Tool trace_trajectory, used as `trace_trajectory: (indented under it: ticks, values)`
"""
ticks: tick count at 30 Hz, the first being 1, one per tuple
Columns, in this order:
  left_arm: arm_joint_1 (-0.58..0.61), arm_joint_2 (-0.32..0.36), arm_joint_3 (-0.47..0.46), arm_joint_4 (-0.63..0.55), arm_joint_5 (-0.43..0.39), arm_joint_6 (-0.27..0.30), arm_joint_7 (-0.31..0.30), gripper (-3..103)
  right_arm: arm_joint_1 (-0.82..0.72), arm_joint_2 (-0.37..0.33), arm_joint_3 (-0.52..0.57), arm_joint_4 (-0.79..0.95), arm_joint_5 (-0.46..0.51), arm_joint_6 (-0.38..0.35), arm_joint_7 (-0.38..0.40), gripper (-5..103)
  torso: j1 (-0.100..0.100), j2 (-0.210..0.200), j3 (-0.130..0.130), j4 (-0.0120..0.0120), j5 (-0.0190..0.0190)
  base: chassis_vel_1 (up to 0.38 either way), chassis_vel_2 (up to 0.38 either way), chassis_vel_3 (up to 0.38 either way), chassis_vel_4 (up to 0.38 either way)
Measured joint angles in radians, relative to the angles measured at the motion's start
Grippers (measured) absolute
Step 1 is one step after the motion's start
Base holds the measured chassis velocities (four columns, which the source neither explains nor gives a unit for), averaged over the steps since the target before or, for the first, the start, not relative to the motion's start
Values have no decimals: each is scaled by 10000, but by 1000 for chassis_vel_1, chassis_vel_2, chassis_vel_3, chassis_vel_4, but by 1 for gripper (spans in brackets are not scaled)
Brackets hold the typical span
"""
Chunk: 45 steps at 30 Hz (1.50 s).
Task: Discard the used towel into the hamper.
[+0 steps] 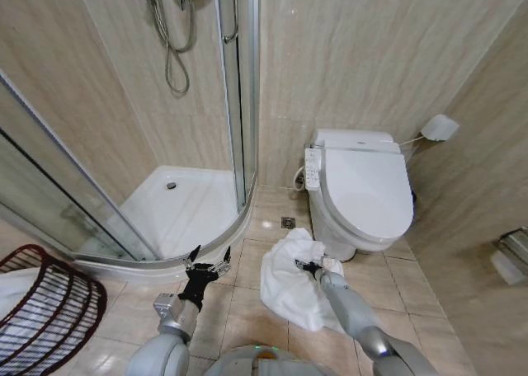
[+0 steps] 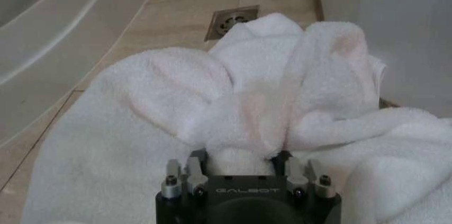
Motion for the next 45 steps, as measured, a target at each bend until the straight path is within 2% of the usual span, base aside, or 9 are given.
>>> trace_trajectory:
  ticks: [1,4,7,9,10,14,27,34,45]
  values:
    - [0,0,0,0,0,0,0,100,-31,3,10,-6,-52,142,-51,50,0,0,0,0,0,0,0,0,0]
    - [0,0,0,0,0,0,0,100,-130,8,30,43,-99,327,-95,44,0,0,0,0,1,0,0,0,0]
    - [0,0,0,0,0,0,0,100,-282,-7,57,145,-103,504,-199,28,0,0,0,1,1,0,0,0,0]
    - [0,0,0,0,0,0,0,100,-291,-10,61,145,-103,515,-205,28,0,0,0,1,1,0,0,0,0]
    - [0,0,0,0,0,0,0,100,-321,-18,87,139,-104,564,-226,18,0,0,0,1,2,0,0,0,0]
    - [0,0,0,0,0,0,0,100,-376,-31,114,124,-105,698,-244,9,0,0,0,2,2,0,0,0,0]
    - [0,0,0,0,0,0,0,100,-615,-26,137,198,-243,1215,-384,8,0,0,0,1,2,0,0,0,0]
    - [0,1,0,0,0,0,0,100,-1008,-63,131,713,-159,1810,-202,8,0,0,0,1,2,0,0,0,0]
    - [0,0,0,0,0,0,0,100,-1522,-168,248,1268,-95,1933,-220,8,0,0,0,1,0,0,0,0,0]
